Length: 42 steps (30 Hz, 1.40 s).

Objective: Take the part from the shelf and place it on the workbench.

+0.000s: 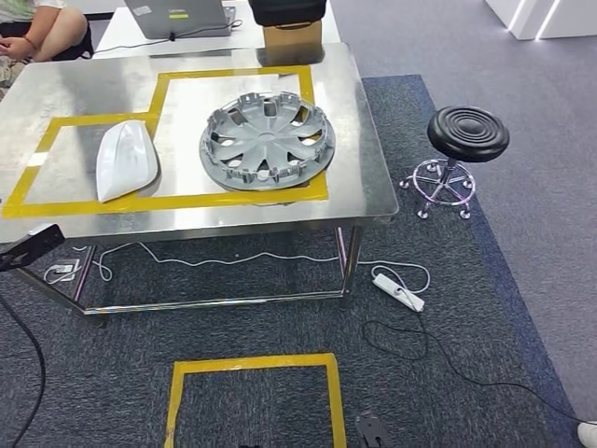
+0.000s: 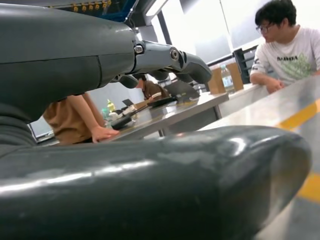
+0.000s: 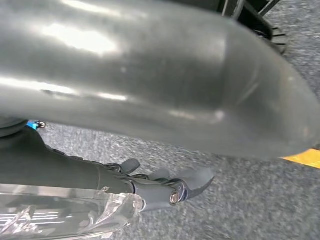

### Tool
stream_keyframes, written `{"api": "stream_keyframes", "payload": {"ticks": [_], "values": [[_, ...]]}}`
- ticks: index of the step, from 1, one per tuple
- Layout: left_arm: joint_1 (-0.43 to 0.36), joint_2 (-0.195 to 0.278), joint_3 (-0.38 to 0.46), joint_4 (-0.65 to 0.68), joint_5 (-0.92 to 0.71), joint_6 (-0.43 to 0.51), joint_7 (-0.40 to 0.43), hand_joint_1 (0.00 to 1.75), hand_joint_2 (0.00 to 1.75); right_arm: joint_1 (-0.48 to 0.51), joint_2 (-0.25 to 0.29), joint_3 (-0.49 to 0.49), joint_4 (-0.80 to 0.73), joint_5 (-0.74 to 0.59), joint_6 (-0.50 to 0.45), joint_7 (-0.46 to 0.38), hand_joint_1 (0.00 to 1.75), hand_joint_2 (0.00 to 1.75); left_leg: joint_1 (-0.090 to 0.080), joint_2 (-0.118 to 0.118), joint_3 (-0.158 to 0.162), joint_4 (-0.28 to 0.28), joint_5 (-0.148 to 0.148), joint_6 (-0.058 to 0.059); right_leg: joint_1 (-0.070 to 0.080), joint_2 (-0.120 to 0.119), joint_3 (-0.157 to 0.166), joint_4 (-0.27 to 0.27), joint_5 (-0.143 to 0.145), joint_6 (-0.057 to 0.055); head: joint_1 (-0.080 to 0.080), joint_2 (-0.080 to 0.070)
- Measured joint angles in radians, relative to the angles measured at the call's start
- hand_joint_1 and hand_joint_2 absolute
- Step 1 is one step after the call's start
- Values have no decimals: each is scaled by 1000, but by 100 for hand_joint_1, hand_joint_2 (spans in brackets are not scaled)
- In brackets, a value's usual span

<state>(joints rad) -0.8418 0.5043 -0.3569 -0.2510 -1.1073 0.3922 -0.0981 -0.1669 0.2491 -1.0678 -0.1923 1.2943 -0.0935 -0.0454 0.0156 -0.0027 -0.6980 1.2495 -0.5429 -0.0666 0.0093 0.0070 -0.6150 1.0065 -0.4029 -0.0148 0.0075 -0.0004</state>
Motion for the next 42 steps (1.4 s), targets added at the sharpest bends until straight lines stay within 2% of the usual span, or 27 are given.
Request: {"api": "stream_keyframes", "payload": {"ticks": [1, 3, 4, 5, 8, 9, 10, 12, 13, 14, 15, 16, 18, 20, 22, 24, 26, 28, 29, 30, 31, 33, 35, 37, 38, 41, 42], "values": [[2, 0, 1, 0, 0, 0, 0, 0, 0, 0, 0, 0, 0, 0, 0, 0, 0, 0, 2, 0, 33, -43, 25, -2, -1, 0, -9, 2, 7, 2, 0, 0], [4, -1, 3, 0, 2, 1, 0, 0, 0, 0, 0, 0, 0, -1, 0, 0, 0, 0, 6, 0, 123, -177, 65, -6, -1, 1, -25, 8, 17, 11, -1, 0], [7, -1, 5, 0, 3, 2, 0, 0, 0, -1, 0, 0, 0, -1, 0, 0, 0, 0, 6, -1, 154, -227, 72, -2, 1, 1, -31, 11, 22, 17, 0, 0], [11, -2, 7, 0, 4, 3, 0, 0, 0, -1, 0, 0, 0, -1, 0, -1, 0, 0, 5, -3, 168, -255, 71, 4, 3, 2, -36, 13, 27, 22, -1, 0], [29, -7, 16, 0, 8, 2, 1, 0, 0, 4, -1, 0, 0, -1, 0, -1, 0, 0, 2, -3, 156, -260, 79, 33, 2, 3, -48, 17, 35, 37, 0, 0], [34, -9, 18, 0, 11, 2, 2, 0, 0, 6, -1, 0, 0, -1, 0, -1, 0, 0, 3, -2, 150, -261, 85, 42, 1, 2, -57, 32, 18, 43, 2, 0], [41, -11, 20, 0, 14, 3, 3, 0, 0, 7, -1, 0, 0, -2, 0, -1, 0, 0, 4, -2, 143, -261, 92, 51, -1, 2, -71, 67, -14, 48, 3, 0], [63, -15, 28, 0, 25, 5, 7, 0, 0, 9, -1, 0, 0, -2, 0, 0, 0, 0, 3, 0, 128, -261, 105, 58, -2, 0, -112, 191, -101, 56, 6, 0], [81, -18, 36, 0, 32, 6, 8, 0, 0, 10, -1, 0, 0, -3, 0, 0, 0, 0, 2, 0, 120, -261, 111, 59, -2, 0, -130, 255, -132, 57, 6, 0], [104, -22, 46, 0, 42, 8, 10, 0, 0, 11, -1, -1, 0, -3, 0, -1, 0, 0, 0, 2, 113, -261, 117, 60, -2, 0, -135, 294, -146, 57, 6, 0], [130, -28, 59, 0, 54, 11, 11, 0, 0, 12, -1, -1, 0, -3, 0, -1, 0, 0, -1, 3, 105, -260, 123, 59, -2, 1, -121, 297, -142, 55, 6, 0], [156, -35, 71, 0, 64, 15, 12, 0, 0, 13, -1, -1, 0, -2, 0, -2, 0, 0, -2, 3, 100, -260, 127, 58, -2, 1, -91, 265, -124, 52, 6, 0], [210, -53, 98, 0, 89, 25, 15, 0, 0, 13, -1, -2, 0, 0, 0, -3, 0, 0, -3, 3, 91, -260, 136, 53, 0, 2, 12, 119, -88, 43, 6, 0], [258, -74, 127, 0, 113, 34, 18, 0, 0, 12, 0, -2, 0, 0, 0, -4, 0, 0, -4, 3, 88, -261, 145, 44, 3, 3, 76, 19, -76, 37, 6, 0], [308, -99, 154, 0, 139, 40, 22, 0, 0, 13, 0, -2, 0, -2, -2, -4, 0, 0, -4, 2, 87, -266, 156, 32, 4, 5, 74, 10, -72, 30, 6, 0], [360, -124, 178, 1, 164, 41, 23, 0, 0, 14, 0, -2, 0, -7, -3, -4, 0, 0, -3, 2, 81, -263, 152, 21, 1, 6, 69, 1, -61, 17, 6, 0], [404, -150, 206, 2, 188, 41, 18, 0, 0, 15, 1, -2, 0, -10, -3, -4, 0, 0, -1, 2, 52, -198, 96, 12, -2, 5, 61, -8, -46, 5, 3, 0], [447, -181, 239, 4, 211, 42, 11, 0, 0, 20, 1, -2, 0, -13, -4, -4, 0, 0, 0, 2, 3, -70, 19, 5, -2, 4, 49, -9, -37, 2, 0, 0], [469, -199, 255, 6, 219, 42, 7, 0, 0, 23, 0, -2, 0, -14, -5, -5, 0, 0, 1, 2, -13, -20, -1, 3, -2, 4, 44, -8, -33, 3, 0, 0], [491, -216, 270, 8, 226, 42, 4, 0, 0, 26, 0, -3, 0, -15, -5, -6, 0, 0, 2, 2, -14, 0, -2, 2, -2, 4, 39, -8, -30, 4, 0, 0], [511, -235, 284, 9, 232, 41, 0, 0, 0, 29, 0, -3, 0, -16, -5, -7, 0, 0, 3, 2, 5, -19, 14, 1, -2, 4, 35, -8, -28, 6, 0, 0], [540, -263, 307, 11, 241, 41, -5, 0, 0, 31, 0, -4, 0, -18, -5, -10, 0, 0, 8, 4, 84, -136, 66, -1, -2, 3, 30, -5, -24, 13, 0, 0], [556, -286, 326, 13, 247, 39, -8, 0, 87, 30, 0, -5, -1, -20, -7, -12, 0, 0, 8, 2, 149, -239, 87, 4, 3, 2, 25, 0, -22, 23, 0, 0], [573, -313, 343, 14, 257, 30, -13, 0, 175, 30, 0, -6, -1, -24, -9, -14, 0, 0, 5, -3, 160, -267, 84, 21, 7, 1, 22, 3, -20, 31, 0, 0], [585, -327, 354, 15, 266, 23, -16, 0, 175, 30, 0, -7, -1, -27, -10, -15, 0, 0, 5, -4, 157, -268, 84, 28, 7, 1, 20, 2, -20, 26, 1, 0], [617, -369, 383, 18, 298, -1, -22, 0, 175, 32, 0, -12, -1, -36, -14, -19, 0, 0, 1, -5, 156, -270, 85, 35, 6, 1, 15, -2, -19, -5, 5, 0], [626, -382, 394, 19, 310, -12, -21, 0, 175, 32, 0, -15, -1, -37, -14, -20, 0, 0, -1, -5, 155, -270, 86, 39, 5, 1, 15, -3, -16, -10, 7, 0]]}}
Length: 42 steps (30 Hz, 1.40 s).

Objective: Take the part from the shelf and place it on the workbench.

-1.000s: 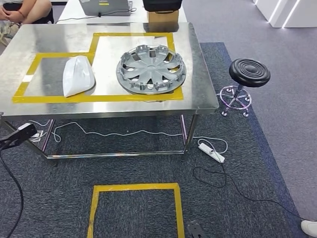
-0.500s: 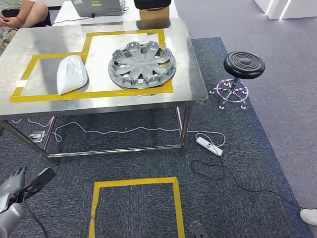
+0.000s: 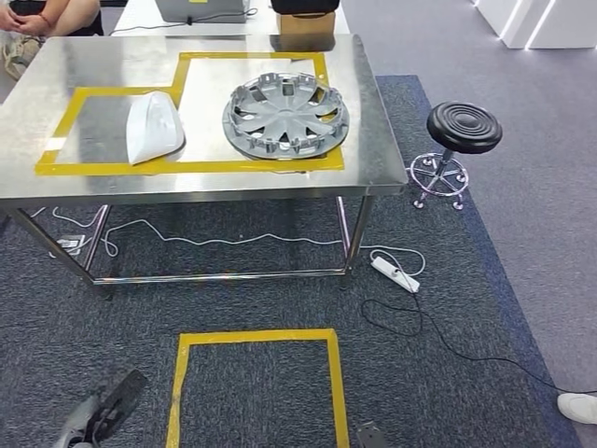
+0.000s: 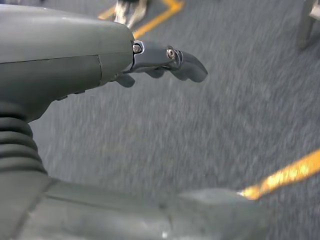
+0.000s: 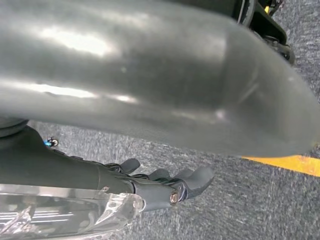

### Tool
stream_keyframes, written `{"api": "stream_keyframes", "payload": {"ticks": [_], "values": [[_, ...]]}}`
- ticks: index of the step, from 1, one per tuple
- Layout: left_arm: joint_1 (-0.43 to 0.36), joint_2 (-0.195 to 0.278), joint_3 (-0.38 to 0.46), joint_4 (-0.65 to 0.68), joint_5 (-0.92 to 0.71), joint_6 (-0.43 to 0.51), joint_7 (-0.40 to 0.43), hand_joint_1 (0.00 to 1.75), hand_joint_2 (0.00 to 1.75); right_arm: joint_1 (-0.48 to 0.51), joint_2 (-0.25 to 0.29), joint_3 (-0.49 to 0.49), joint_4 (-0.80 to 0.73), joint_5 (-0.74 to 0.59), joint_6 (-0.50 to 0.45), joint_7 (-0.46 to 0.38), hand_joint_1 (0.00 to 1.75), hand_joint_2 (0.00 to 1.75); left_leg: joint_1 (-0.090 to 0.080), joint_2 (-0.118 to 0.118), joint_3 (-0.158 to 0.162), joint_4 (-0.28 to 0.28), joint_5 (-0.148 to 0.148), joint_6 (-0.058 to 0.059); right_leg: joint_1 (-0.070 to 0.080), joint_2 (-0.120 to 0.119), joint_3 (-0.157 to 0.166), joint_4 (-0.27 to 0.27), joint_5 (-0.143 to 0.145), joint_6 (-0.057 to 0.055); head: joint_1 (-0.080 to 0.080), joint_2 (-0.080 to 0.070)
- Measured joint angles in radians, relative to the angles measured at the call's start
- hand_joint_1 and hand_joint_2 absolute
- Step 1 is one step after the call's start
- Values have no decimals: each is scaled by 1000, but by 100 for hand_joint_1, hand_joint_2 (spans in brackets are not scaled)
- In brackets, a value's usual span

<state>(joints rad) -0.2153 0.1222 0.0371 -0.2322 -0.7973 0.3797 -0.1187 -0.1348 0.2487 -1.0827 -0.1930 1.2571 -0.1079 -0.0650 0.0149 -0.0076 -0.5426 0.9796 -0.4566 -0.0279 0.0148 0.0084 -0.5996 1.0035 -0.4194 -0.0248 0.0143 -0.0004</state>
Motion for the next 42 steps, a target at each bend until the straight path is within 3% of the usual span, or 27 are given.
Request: {"api": "stream_keyframes", "payload": {"ticks": [2, 6, 8, 10, 12, 16, 18, 20, 21, 22, 23, 25, 26, 28, 30, 32, 34, 36, 39, 40, 42], "values": [[19, -24, 26, 3, 29, -33, 6, 0, 175, 0, 0, -5, 0, -4, -1, -1, 0, 0, -5, 0, -3, 0, 3, 7, -4, 0, 1, -3, 8, 5, 0, 0], [57, -68, 84, 11, 91, -116, 37, 0, 175, 1, 0, -14, 0, -17, -3, -8, 0, 0, -10, 0, -11, 2, 7, 15, -11, 0, 1, -11, 21, 49, -1, 0], [75, -86, 112, 14, 113, -146, 66, 0, 87, 1, 0, -17, 0, -18, -4, -9, 0, 0, -11, 0, -12, 2, 8, 16, -14, 0, 0, -13, 22, 63, -1, 0], [93, -103, 137, 17, 130, -165, 92, 0, 0, 1, 0, -20, 0, -17, -2, -8, 0, 0, -11, 0, -13, 2, 8, 16, -14, 0, -1, -13, 22, 67, -1, 0], [108, -118, 159, 20, 141, -176, 109, 0, 0, 1, 0, -21, 0, -12, 5, -8, 0, 0, -12, 0, -15, 3, 8, 16, -15, 0, -2, -14, 22, 68, -1, 0], [123, -139, 188, 23, 153, -182, 124, 0, 0, 1, -1, -21, 0, -7, 12, -7, 0, 0, -10, -2, -13, -13, 22, 35, -17, -3, -5, -15, 23, 81, -1, 0], [124, -146, 199, 24, 157, -181, 127, 0, 0, 2, -1, -22, 0, -6, 12, -6, 0, 0, -2, -5, -9, -28, 35, 38, -17, -3, -30, 43, -23, 86, 1, 0], [124, -149, 209, 24, 159, -176, 124, 0, 0, 3, -1, -22, 0, -5, 13, -4, 0, 0, 0, -10, -12, -30, 39, 36, -21, -2, -81, 175, -101, 92, 3, 0], [124, -149, 215, 24, 159, -170, 119, 0, 0, 5, -1, -23, 0, -4, 13, -3, 0, 0, 2, -14, -15, -30, 40, 33, -24, -2, -101, 233, -128, 95, 3, 0], [124, -149, 220, 24, 158, -164, 113, 0, 0, 6, -2, -23, 0, -3, 13, -2, 0, 0, 5, -20, -17, -29, 42, 29, -28, -2, -107, 261, -137, 98, 3, 0], [123, -151, 225, 24, 157, -156, 106, 0, 0, 7, -2, -23, 0, -2, 13, -2, 0, 0, 9, -28, -20, -28, 44, 22, -31, -2, -91, 246, -126, 102, 3, 0], [119, -153, 230, 24, 155, -146, 94, 0, 0, 8, -3, -23, 0, 1, 13, -2, 0, 0, 19, -48, -27, -20, 46, 5, -44, 17, -13, 125, -81, 116, 3, 0], [115, -152, 234, 24, 153, -142, 90, 0, 0, 7, -3, -23, 0, 2, 13, -1, 0, 0, 23, -58, -31, -14, 46, -6, -48, 33, 24, 65, -67, 117, 6, 0], [110, -150, 242, 24, 151, -138, 85, 0, 0, 7, -2, -23, 1, 2, 13, -1, 0, 0, 24, -74, -40, -6, 49, -23, -50, 53, 56, 13, -61, 103, 8, 0], [110, -150, 247, 24, 149, -134, 82, 0, 0, 8, -2, -23, 1, 2, 13, 0, 0, 0, 27, -86, -44, -10, 57, -32, -44, 40, 53, 22, -59, 75, 7, 0], [111, -153, 249, 24, 148, -133, 78, 0, 0, 8, -3, -23, 1, 2, 13, 0, 0, 0, 28, -65, -56, 9, 42, -37, -41, 24, 50, 24, -55, 57, 5, 0], [107, -155, 250, 24, 151, -131, 72, 0, 0, 9, -3, -24, 1, 2, 13, 0, 0, 0, 21, -24, -104, 112, -19, -35, -37, 2, 46, 23, -52, 43, 1, 0], [104, -156, 252, 24, 156, -131, 65, 0, 0, 12, -3, -24, 1, 2, 13, 0, 0, 0, 17, -8, -157, 225, -77, -33, -32, -16, 43, 23, -52, 38, -2, 0], [104, -157, 254, 24, 159, -131, 59, 0, 0, 13, -3, -24, 1, 1, 13, 0, 0, 0, 17, -7, -178, 271, -96, -32, -30, -24, 41, 23, -52, 36, -2, 0], [107, -157, 259, 24, 163, -132, 50, 0, 0, 14, -3, -25, 1, -1, 13, 0, 0, 0, 15, -6, -172, 267, -84, -28, -27, -34, 41, 23, -52, 36, -2, 0], [112, -159, 269, 24, 169, -133, 30, 0, 0, 15, -2, -27, 1, -7, 11, 0, 0, 0, 8, 16, -119, 187, -32, -14, -23, -62, 43, 23, -53, 36, -2, 0]]}}
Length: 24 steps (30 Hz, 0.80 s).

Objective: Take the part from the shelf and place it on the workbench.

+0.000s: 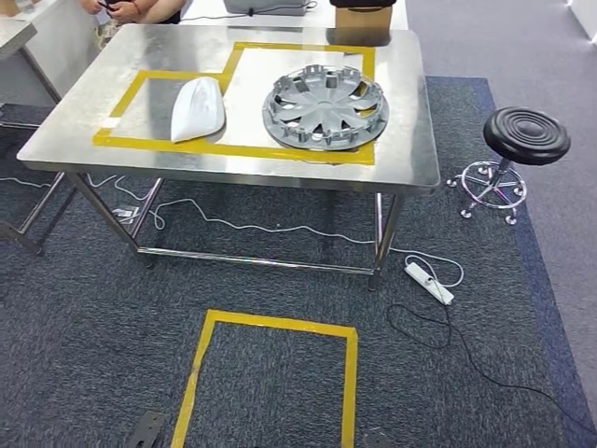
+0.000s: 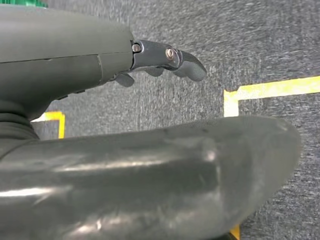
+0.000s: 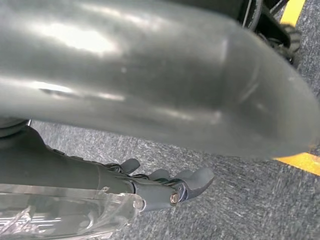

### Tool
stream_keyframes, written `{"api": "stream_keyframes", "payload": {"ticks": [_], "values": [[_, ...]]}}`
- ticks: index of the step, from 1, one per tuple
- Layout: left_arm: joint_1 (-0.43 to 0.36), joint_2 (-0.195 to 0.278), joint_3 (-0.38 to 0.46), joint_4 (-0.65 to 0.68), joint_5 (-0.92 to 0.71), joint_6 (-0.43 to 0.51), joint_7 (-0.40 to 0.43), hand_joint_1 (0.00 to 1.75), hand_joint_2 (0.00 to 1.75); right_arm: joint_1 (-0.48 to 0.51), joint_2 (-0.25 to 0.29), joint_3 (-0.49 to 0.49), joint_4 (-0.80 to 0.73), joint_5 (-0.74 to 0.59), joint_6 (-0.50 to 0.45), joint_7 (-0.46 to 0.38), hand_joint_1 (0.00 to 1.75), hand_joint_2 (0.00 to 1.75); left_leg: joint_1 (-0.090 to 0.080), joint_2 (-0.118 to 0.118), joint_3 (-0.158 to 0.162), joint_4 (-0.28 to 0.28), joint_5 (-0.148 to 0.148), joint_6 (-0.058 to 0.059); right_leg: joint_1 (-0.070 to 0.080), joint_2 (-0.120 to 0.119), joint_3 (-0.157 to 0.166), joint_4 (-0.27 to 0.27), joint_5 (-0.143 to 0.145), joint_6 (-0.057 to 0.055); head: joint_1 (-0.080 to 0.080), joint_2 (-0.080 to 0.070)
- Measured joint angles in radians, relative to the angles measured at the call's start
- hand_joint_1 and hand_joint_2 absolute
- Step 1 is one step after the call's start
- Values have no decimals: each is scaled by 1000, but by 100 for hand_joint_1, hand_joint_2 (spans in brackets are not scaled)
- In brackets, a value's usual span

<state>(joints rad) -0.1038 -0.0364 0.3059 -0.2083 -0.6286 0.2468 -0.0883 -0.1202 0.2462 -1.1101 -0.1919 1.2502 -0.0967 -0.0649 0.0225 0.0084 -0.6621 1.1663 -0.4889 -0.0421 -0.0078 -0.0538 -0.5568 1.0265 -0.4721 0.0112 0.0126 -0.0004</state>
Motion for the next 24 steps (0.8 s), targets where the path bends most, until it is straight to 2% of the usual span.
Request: {"api": "stream_keyframes", "payload": {"ticks": [1, 2, 3, 4, 5, 6, 8, 10, 11, 12, 13, 14, 15, 16, 17, 18, 19, 21, 22, 24], "values": [[1, -1, 5, 0, 2, 0, -9, 0, 0, 0, 0, -1, 0, -4, -1, 0, 0, 0, -8, 26, 40, -68, 29, 7, 5, -16, 1, 2, -2, 3, -1, 0], [-2, -1, 5, 0, 1, 1, -11, 0, 0, 0, 0, -2, 0, -5, -2, 0, 0, 0, -13, 48, 69, -123, 44, 11, 8, -27, 2, 2, -4, 7, -2, 0], [-4, -2, 5, 0, 1, 2, -12, 0, 0, 1, 0, -3, 0, -7, -3, 0, 0, 0, -17, 63, 84, -157, 49, 14, 12, -37, 3, 2, -6, 11, -3, 0], [-4, -2, 6, 0, -1, 4, -13, 0, 0, 1, 0, -3, 0, -8, -3, 0, 0, 0, -20, 63, 86, -169, 47, 16, 15, -47, 4, 2, -8, 15, -3, 0], [-3, -3, 6, 0, -3, 8, -15, 0, 0, 0, 0, -4, 0, -9, -3, 1, 0, 0, -20, 51, 84, -171, 49, 20, 15, -58, 6, -1, -8, 19, -2, 0], [1, -4, 6, 0, -6, 13, -19, 0, 0, -1, 0, -5, 0, -10, -4, 2, 0, 0, -19, 40, 82, -172, 51, 23, 13, -59, 7, 0, -10, 24, -2, 0], [5, -4, 7, 0, -14, 31, -34, 0, 0, -1, 0, -7, 0, -12, -6, 4, 0, 0, -15, 17, 81, -174, 56, 34, 8, -18, -9, 42, -42, 35, 1, 0], [3, -5, 8, 0, -19, 45, -51, 0, 0, 1, 0, -9, 0, -12, -10, 9, 0, 0, -13, -8, 79, -175, 59, 42, 6, 36, -65, 167, -108, 40, 4, 0], [2, -6, 10, 0, -18, 46, -59, 0, 0, 3, 0, -10, 0, -12, -12, 12, 0, 0, -13, -21, 78, -175, 59, 44, 6, 46, -97, 236, -135, 41, 4, 0], [2, -6, 12, 0, -16, 46, -65, 0, 0, 5, 0, -10, 0, -12, -14, 15, 0, 0, -14, -34, 78, -175, 60, 44, 6, 50, -121, 281, -146, 40, 4, 0], [3, -7, 17, 0, -13, 45, -70, 0, 0, 6, 0, -10, 0, -11, -15, 17, 0, 0, -14, -48, 78, -175, 60, 44, 6, 51, -127, 288, -136, 39, 4, 0], [4, -7, 21, 0, -11, 45, -74, 0, 0, 6, 0, -11, 0, -10, -16, 19, 0, 0, -13, -61, 79, -174, 60, 44, 6, 54, -114, 255, -108, 38, 4, 0], [5, -7, 25, 0, -10, 45, -77, 0, 0, 6, 0, -11, 0, -9, -17, 20, 0, 0, -12, -75, 80, -174, 61, 42, 4, 64, -84, 189, -68, 36, 5, 0], [5, -6, 28, 0, -10, 46, -80, 0, 0, 6, 0, -11, 0, -8, -18, 21, 0, 0, -13, -88, 80, -173, 61, 39, 0, 90, -51, 116, -36, 36, 5, 0], [4, -6, 30, 0, -10, 48, -82, 0, 0, 6, 1, -10, 0, -8, -18, 22, 0, 0, -13, -100, 78, -171, 62, 34, -4, 114, -24, 57, -15, 35, 4, 0], [3, -6, 31, 0, -10, 51, -83, 0, 0, 5, 1, -10, 0, -8, -18, 23, 0, 0, -13, -110, 75, -170, 64, 29, -7, 133, -7, 20, -6, 34, 4, 0], [4, -6, 33, 0, -10, 52, -84, 0, 0, 5, 1, -10, 0, -7, -19, 25, 0, 0, -12, -120, 71, -171, 67, 22, -7, 144, -1, 7, -7, 31, 3, 0], [8, -6, 38, 0, -10, 52, -85, 0, 0, 4, 2, -11, 0, -6, -20, 29, 0, 0, -7, -134, 65, -176, 73, 9, -5, 125, 0, 3, -2, 19, 3, 0], [10, -6, 42, 0, -8, 49, -86, 0, 0, 4, 3, -11, 0, -5, -20, 30, 0, 0, -8, -123, 61, -171, 69, 4, -6, 114, 1, 0, 1, 12, 1, 0], [10, -7, 50, 0, -1, 36, -86, 0, 0, 4, 4, -11, 0, -2, -20, 30, 0, 0, -11, -72, 28, -105, 26, -3, -7, 87, 3, -5, 5, 0, -7, 0]]}}
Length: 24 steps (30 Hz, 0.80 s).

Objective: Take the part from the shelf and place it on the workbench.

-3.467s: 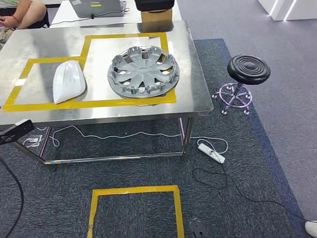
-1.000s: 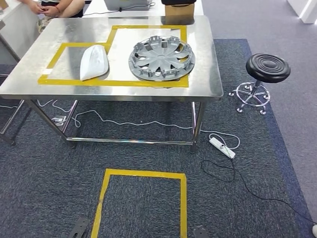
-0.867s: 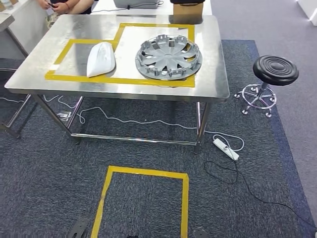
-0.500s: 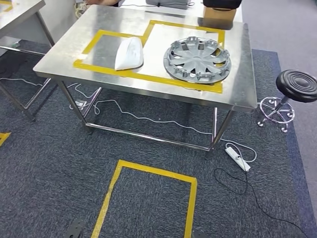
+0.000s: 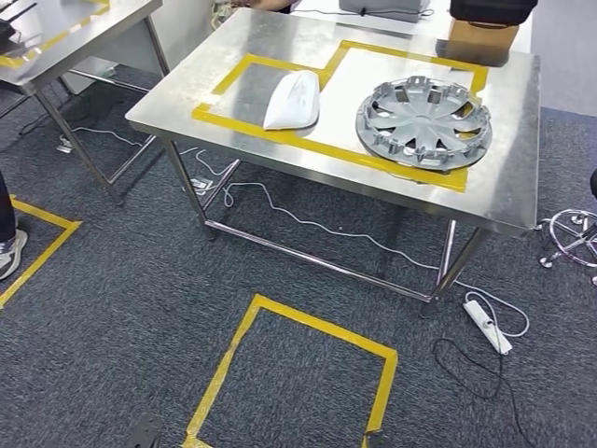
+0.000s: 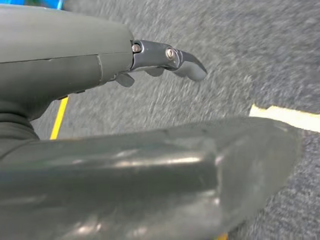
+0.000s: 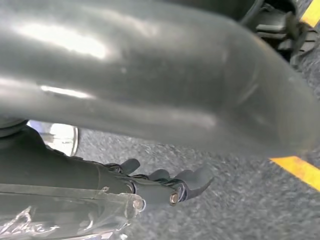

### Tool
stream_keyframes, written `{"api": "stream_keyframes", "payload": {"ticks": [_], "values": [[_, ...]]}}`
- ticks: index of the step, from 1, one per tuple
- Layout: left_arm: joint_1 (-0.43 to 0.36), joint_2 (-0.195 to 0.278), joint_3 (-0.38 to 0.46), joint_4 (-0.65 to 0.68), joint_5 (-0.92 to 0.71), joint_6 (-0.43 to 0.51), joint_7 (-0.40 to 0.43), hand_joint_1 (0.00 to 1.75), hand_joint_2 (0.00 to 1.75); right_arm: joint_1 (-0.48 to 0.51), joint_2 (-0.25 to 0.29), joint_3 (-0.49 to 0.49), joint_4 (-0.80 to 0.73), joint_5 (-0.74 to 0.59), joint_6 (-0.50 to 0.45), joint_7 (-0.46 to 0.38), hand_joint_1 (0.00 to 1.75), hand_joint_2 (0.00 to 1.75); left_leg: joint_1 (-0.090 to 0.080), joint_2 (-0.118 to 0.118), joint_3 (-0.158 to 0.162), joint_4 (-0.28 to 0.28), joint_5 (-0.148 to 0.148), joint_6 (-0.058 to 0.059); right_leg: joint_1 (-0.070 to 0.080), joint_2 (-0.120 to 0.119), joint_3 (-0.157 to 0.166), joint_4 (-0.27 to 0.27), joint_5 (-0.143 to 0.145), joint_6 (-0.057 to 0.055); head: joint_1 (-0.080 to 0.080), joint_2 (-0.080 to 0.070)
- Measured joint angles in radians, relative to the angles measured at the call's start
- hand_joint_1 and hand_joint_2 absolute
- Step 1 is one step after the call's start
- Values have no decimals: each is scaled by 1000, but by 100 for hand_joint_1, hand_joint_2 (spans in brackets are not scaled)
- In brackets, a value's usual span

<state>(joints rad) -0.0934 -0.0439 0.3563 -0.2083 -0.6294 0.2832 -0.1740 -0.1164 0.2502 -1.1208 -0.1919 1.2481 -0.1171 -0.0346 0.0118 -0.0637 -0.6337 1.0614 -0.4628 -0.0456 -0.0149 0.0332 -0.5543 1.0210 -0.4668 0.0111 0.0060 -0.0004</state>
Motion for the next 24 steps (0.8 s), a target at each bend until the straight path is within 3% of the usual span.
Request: {"api": "stream_keyframes", "payload": {"ticks": [2, 4, 5, 6, 8, 10, 12, 13, 15, 17, 18, 19, 20, 21, 22, 24], "values": [[-2, -2, 7, 0, 9, -19, 0, 0, 0, 3, 0, 0, 0, 2, 0, 2, 0, 0, -1, 42, -64, 133, -66, -6, 3, -30, -1, -1, -1, -5, -6, 0], [1, -3, 14, 0, 14, -33, -1, 0, 0, 6, 0, 0, 0, 6, -1, 5, 0, 0, -1, 51, -98, 211, -86, -8, 5, -59, -2, 0, -2, -6, -6, 0], [4, -3, 19, 0, 14, -39, -1, 0, 0, 7, -1, 0, 0, 7, -2, 6, 0, 0, -1, 54, -87, 195, -68, -8, 5, -72, -2, 0, -2, -5, -6, 0], [6, -3, 23, 0, 13, -43, -1, 0, 0, 6, -1, 0, 0, 9, -2, 6, 0, 0, -1, 61, -58, 144, -38, -7, 4, -84, -1, 0, -3, -4, -6, 0], [5, -4, 28, 0, 5, -51, 2, 0, 0, 4, -1, 0, 0, 11, -4, 6, 0, 0, -3, 100, 19, 9, 14, -3, 9, -104, 2, 2, -8, 4, -8, 0], [4, -6, 29, 0, -11, -56, 7, 0, 0, 3, -3, 0, -1, 13, -6, 4, 0, 0, -7, 122, 56, -61, 27, 7, 16, -121, 5, 1, -13, 16, -7, 0], [9, -7, 29, 0, -27, -61, 16, 0, 0, 1, -4, 0, -1, 14, -8, 0, 0, 0, -8, 104, 55, -68, 27, 21, 17, -137, 12, -3, -15, 27, -4, 0], [12, -8, 29, 0, -33, -61, 22, 0, 0, -1, -4, 0, -1, 14, -10, -3, 0, 0, -7, 95, 55, -69, 28, 27, 14, -130, 12, 0, -21, 32, -2, 0], [13, -9, 28, 0, -43, -63, 37, 0, 0, -2, -5, 0, -1, 14, -13, -10, 0, 0, -4, 77, 55, -72, 32, 39, 11, -87, -12, 59, -61, 41, 1, 0], [10, -11, 26, 0, -52, -67, 50, 0, 0, 0, -8, 0, -1, 13, -17, -18, 0, 0, -4, 55, 53, -72, 34, 46, 10, -46, -76, 197, -127, 43, 4, 0], [10, -14, 26, 0, -55, -69, 56, 0, 0, 1, -10, 0, -1, 13, -19, -21, 0, 0, -5, 42, 52, -71, 34, 48, 11, -39, -108, 260, -149, 43, 5, 0], [10, -16, 26, 0, -57, -69, 61, 0, 0, 2, -12, 0, -1, 12, -21, -23, 0, 0, -6, 29, 53, -71, 34, 49, 12, -36, -127, 293, -152, 41, 5, 0], [11, -18, 26, 0, -58, -70, 66, 0, 0, 1, -14, 0, -1, 12, -23, -25, 0, 0, -6, 17, 53, -71, 34, 48, 12, -35, -127, 285, -134, 39, 5, 0], [12, -20, 26, 0, -58, -70, 69, 0, 0, 0, -17, 0, -1, 12, -26, -27, 0, 0, -6, 3, 55, -71, 34, 48, 12, -30, -106, 234, -98, 36, 5, 0], [12, -23, 26, 0, -58, -69, 70, 0, 0, -1, -19, 0, -1, 13, -28, -28, 0, 0, -5, -10, 56, -71, 35, 47, 10, -14, -74, 160, -57, 34, 5, 0], [10, -27, 26, 0, -58, -70, 73, 0, 0, -3, -22, 0, -1, 14, -32, -30, 0, 0, -6, -34, 54, -68, 35, 39, 4, 35, -17, 36, -10, 31, 5, 0]]}}
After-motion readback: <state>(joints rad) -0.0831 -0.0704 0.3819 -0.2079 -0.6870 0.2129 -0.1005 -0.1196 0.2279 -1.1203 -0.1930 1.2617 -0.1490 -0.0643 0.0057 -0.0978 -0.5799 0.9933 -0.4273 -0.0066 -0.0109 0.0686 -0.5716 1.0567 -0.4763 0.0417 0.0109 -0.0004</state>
